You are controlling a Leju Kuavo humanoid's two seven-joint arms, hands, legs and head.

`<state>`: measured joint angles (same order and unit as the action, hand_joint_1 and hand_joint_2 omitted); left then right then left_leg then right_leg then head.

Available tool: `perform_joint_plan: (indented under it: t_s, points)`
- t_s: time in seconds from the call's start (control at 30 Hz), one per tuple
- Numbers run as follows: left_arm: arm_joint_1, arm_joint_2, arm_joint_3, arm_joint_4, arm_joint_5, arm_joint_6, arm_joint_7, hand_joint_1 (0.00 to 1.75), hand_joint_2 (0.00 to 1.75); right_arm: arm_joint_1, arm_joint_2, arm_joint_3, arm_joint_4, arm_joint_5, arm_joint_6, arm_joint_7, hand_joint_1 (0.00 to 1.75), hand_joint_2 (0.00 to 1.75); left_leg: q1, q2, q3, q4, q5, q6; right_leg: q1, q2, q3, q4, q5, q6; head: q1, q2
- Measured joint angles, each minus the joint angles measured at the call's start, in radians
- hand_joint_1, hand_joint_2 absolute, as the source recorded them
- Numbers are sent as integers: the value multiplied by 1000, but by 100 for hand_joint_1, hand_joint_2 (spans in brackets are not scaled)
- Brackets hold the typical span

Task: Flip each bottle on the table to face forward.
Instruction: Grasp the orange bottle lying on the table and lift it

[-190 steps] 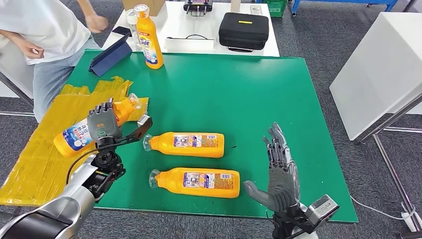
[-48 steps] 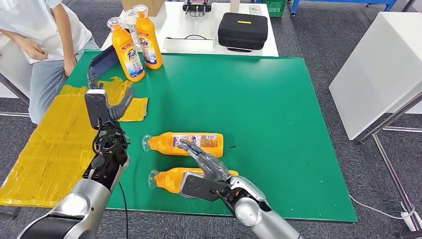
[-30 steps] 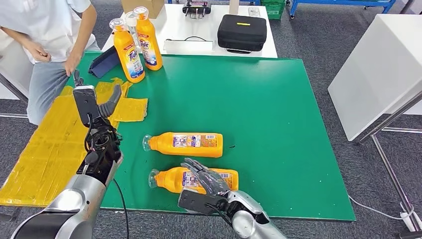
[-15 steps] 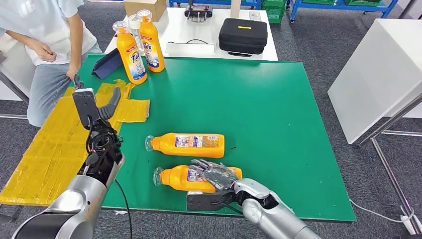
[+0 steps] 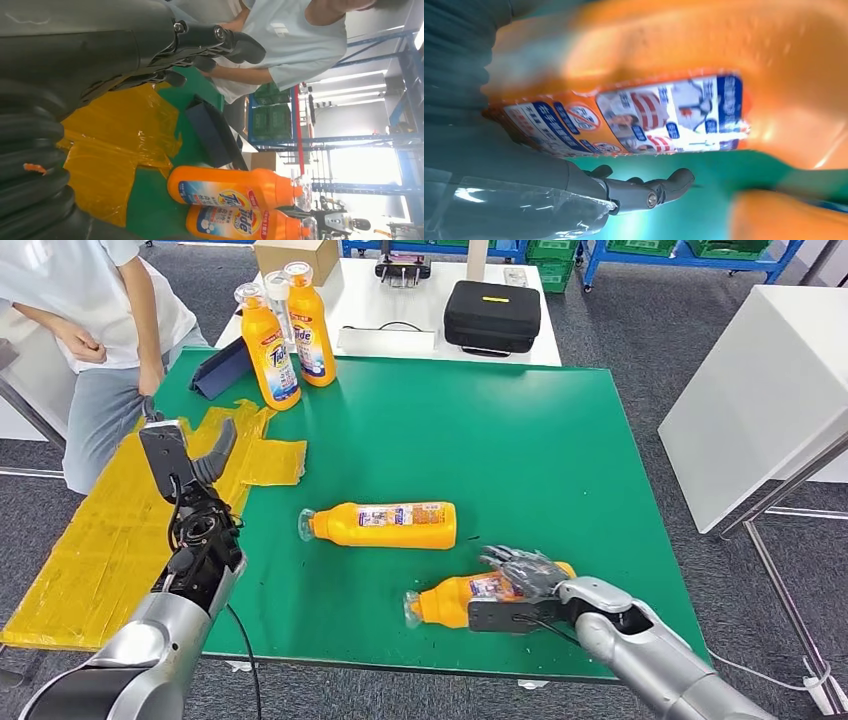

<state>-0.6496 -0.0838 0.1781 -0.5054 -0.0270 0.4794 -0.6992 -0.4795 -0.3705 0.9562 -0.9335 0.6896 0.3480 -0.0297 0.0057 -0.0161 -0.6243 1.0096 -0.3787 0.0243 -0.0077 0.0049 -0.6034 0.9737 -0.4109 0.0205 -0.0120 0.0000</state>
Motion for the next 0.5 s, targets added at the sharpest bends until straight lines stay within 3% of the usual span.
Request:
perform_joint_plan:
  t_s: [0.07,0.1,0.13,0.27,0.5]
  points:
    - [0,3,0,2,5,0,0,0,175,19,-32,-7,-26,0,-1,12,134,175,0,0,1,0,-1,2,0,0,2,-1,0,0,0,0]
    - [0,4,0,3,7,0,0,0,175,27,-45,-11,-36,1,-2,16,147,175,0,0,2,0,-1,2,0,0,3,-1,0,1,0,0]
    - [0,5,0,3,8,0,0,0,175,35,-54,-14,-44,2,-4,19,147,175,1,0,3,0,-2,2,1,0,4,-2,-1,1,0,0]
    - [1,8,0,4,11,-2,0,0,175,54,-81,-28,-63,6,-6,22,175,175,1,0,6,0,-4,2,1,0,8,-4,-3,4,0,0]
    - [10,12,0,2,17,-36,0,0,175,59,-103,-45,-71,14,4,4,175,175,1,0,6,0,-3,3,0,0,9,-4,-2,4,0,0]
